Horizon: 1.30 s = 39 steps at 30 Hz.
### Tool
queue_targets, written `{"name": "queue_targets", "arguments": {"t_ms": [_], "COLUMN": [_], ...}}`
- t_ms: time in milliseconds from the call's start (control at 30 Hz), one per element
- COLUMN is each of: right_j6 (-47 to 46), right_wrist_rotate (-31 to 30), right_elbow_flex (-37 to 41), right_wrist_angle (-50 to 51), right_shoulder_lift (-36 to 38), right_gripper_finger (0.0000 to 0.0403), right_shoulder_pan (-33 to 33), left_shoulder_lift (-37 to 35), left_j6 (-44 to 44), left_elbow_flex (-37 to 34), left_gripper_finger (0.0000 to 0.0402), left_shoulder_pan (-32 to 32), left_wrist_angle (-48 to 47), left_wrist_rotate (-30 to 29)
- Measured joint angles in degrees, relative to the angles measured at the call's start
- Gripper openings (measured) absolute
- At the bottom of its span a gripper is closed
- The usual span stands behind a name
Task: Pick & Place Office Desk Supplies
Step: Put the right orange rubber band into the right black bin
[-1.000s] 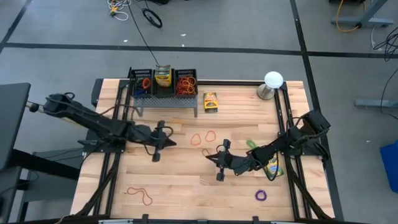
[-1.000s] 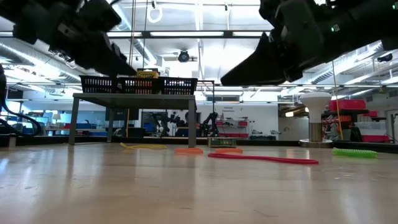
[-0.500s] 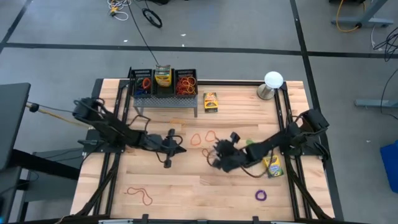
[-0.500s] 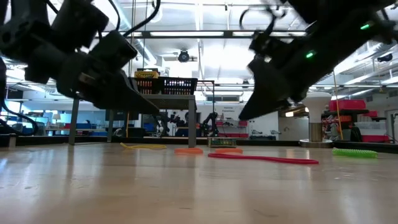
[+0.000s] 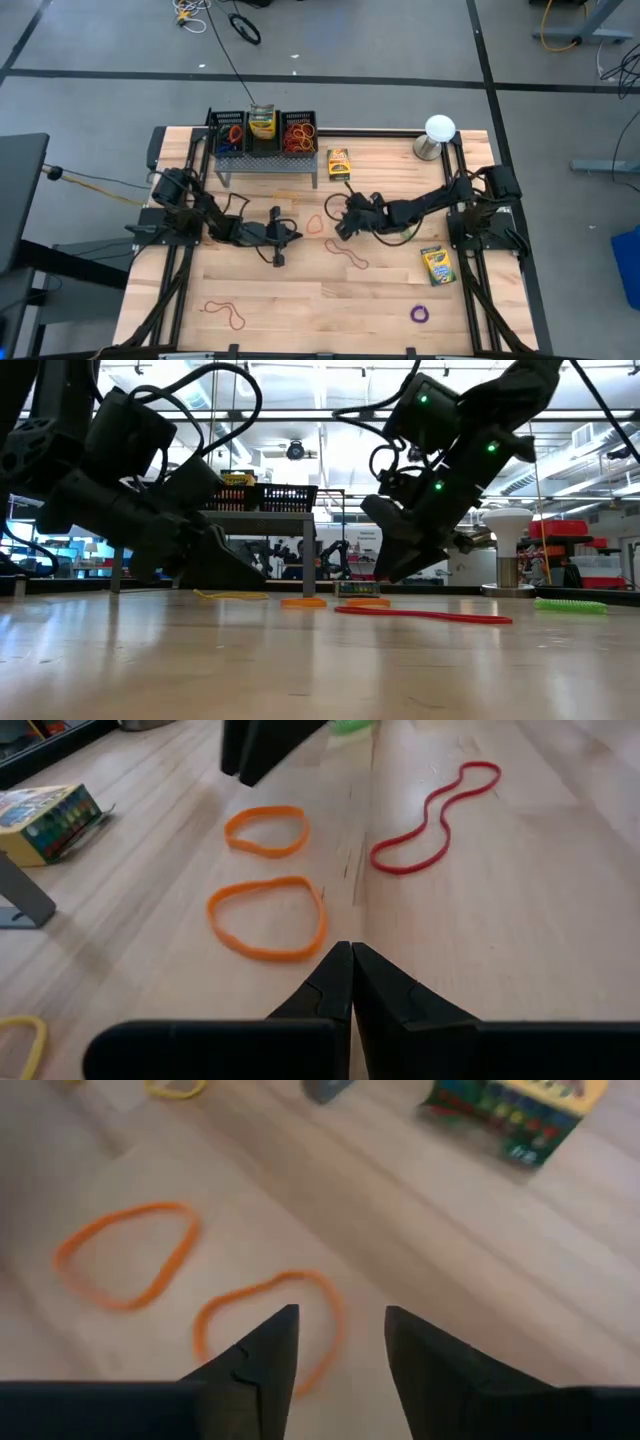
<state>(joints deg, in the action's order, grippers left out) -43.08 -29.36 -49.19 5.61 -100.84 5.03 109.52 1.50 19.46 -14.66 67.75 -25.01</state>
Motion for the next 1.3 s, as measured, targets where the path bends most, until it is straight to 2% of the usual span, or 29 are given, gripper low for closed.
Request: {"name": "queue_targets", "arguments": {"t_ms": [300, 400, 467, 633, 800, 1033, 1300], "right_j6": [3.0, 3.0, 3.1, 3.5, 5.3, 8.5, 10.8], "right_wrist_rotate": [4.2, 5.0, 6.4, 7.6, 6.4, 6.5, 4.2], "right_elbow_flex": [0.0, 0.0, 0.0, 0.0, 0.0, 0.1, 0.1], "right_wrist_angle": [-0.2, -0.2, -0.6, -2.0, -4.5, -4.9, -4.8], "right_shoulder_lift": [0.0, 0.0, -0.4, -3.5, -4.2, -4.2, -1.2], "right_gripper_finger": [0.0119, 0.0111, 0.011, 0.0115, 0.0103, 0.0013, 0.001], "right_shoulder_pan": [-2.4, -2.5, -2.5, -3.4, -3.6, -3.7, -2.2], "left_shoulder_lift": [0.3, 0.2, 0.1, 0.1, -0.8, -0.8, -0.8], "left_j6": [0.8, 0.4, 0.3, 2.1, 4.1, 2.8, 0.0], "left_elbow_flex": [-0.1, -1.6, -4.3, -12.2, -14.9, -13.5, -9.8], "left_gripper_finger": [0.0011, 0.0011, 0.0011, 0.0011, 0.0011, 0.0011, 0.0011], "left_shoulder_pan": [0.0, 0.0, 0.0, 0.0, 0.0, 0.0, 0.0], "left_wrist_angle": [1.7, 3.9, 8.4, 22.5, 22.1, 21.9, 19.7], "left_wrist_rotate": [-0.2, -4.1, -6.7, -6.4, -6.8, -6.9, -6.5]}}
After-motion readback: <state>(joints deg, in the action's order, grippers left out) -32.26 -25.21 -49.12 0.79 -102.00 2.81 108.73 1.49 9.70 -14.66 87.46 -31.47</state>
